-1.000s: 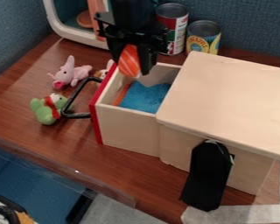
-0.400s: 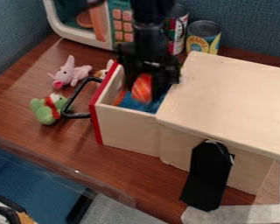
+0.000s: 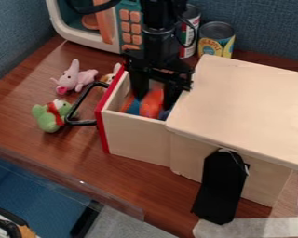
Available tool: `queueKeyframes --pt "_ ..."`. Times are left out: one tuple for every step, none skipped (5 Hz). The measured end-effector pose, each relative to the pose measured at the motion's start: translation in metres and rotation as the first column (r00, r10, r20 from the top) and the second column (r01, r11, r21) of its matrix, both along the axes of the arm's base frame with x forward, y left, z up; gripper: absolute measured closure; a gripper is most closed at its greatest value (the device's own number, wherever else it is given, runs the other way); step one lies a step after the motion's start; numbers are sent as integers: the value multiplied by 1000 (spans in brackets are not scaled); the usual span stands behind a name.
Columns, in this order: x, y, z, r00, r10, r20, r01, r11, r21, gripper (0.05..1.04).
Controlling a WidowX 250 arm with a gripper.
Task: Take the sushi and put in the drawer
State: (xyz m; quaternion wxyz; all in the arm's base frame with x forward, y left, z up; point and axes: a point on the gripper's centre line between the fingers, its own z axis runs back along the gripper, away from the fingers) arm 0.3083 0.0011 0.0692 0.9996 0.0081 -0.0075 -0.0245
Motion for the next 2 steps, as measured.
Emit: queueKeyframes --pt "-4 4 9 1000 3 25 -3 1000 25 65" --pt "-7 6 29 996 -39 85 35 998 51 73"
